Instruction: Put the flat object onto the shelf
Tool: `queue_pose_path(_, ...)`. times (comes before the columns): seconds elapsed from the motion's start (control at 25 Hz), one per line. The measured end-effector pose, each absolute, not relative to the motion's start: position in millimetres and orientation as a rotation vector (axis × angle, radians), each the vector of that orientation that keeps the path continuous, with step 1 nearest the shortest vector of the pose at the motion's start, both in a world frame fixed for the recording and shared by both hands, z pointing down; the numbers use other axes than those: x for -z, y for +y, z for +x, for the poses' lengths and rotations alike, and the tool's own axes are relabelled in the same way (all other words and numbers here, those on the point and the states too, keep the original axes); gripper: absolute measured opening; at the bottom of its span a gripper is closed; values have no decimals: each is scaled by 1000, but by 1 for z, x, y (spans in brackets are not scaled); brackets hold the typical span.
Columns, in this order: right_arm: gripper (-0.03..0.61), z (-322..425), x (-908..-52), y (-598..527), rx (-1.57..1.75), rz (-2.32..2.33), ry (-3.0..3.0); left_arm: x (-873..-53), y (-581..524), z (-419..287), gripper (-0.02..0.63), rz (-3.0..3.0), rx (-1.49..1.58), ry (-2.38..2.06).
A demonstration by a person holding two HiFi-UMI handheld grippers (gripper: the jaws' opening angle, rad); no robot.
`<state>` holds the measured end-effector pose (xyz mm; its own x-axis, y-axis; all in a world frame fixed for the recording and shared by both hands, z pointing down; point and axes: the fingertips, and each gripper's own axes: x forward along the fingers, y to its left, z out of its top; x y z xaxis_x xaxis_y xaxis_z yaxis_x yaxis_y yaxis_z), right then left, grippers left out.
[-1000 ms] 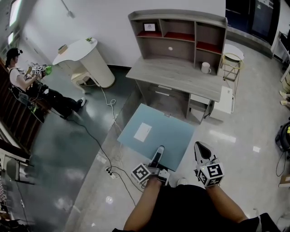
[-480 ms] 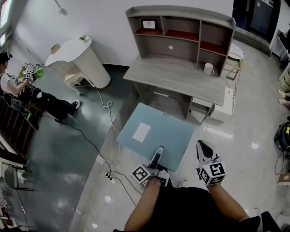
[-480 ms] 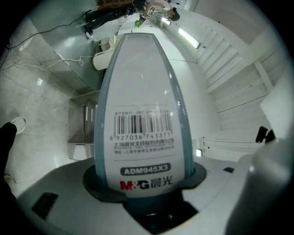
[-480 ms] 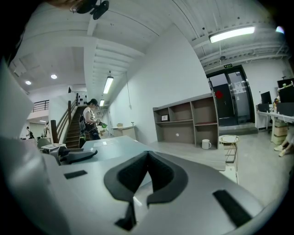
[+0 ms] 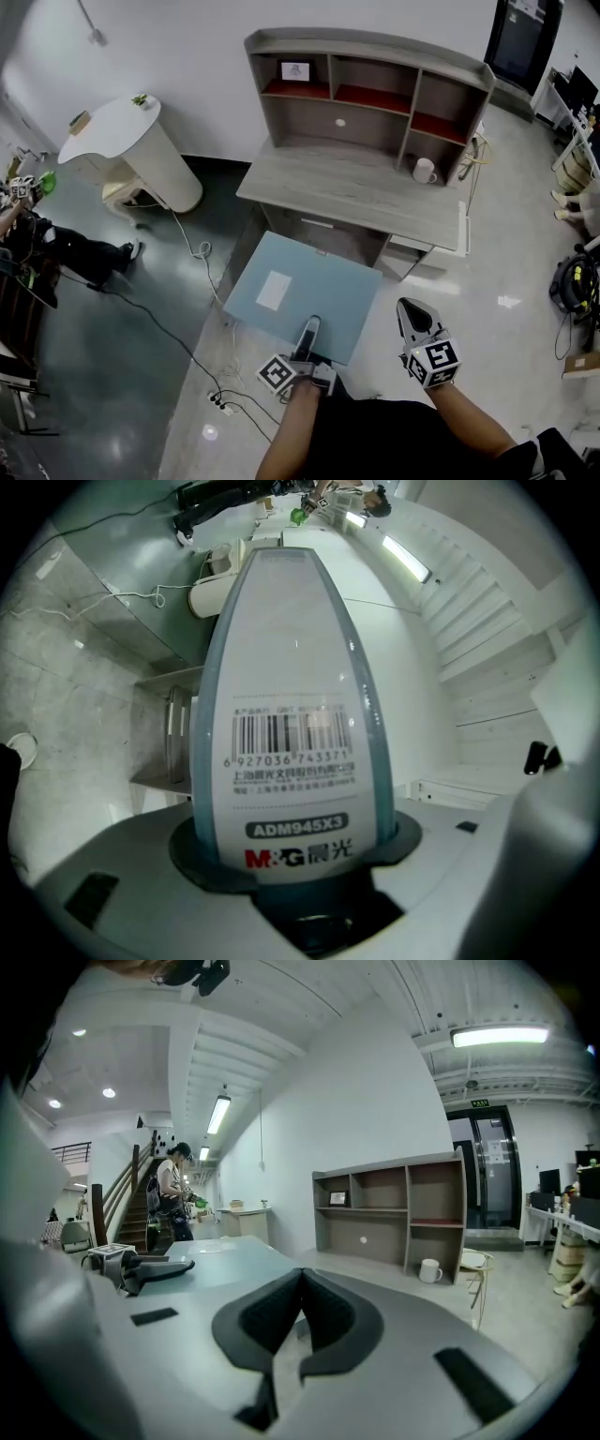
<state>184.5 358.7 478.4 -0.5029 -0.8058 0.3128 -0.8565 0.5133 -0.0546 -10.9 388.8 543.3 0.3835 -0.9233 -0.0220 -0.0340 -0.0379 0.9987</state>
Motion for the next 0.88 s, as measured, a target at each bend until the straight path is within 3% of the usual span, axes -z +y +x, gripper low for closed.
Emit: queue_pose_path(0.88,-2,70,-467,225,-290,1545,-2406,-534,248,-150,293,1466,828,-863)
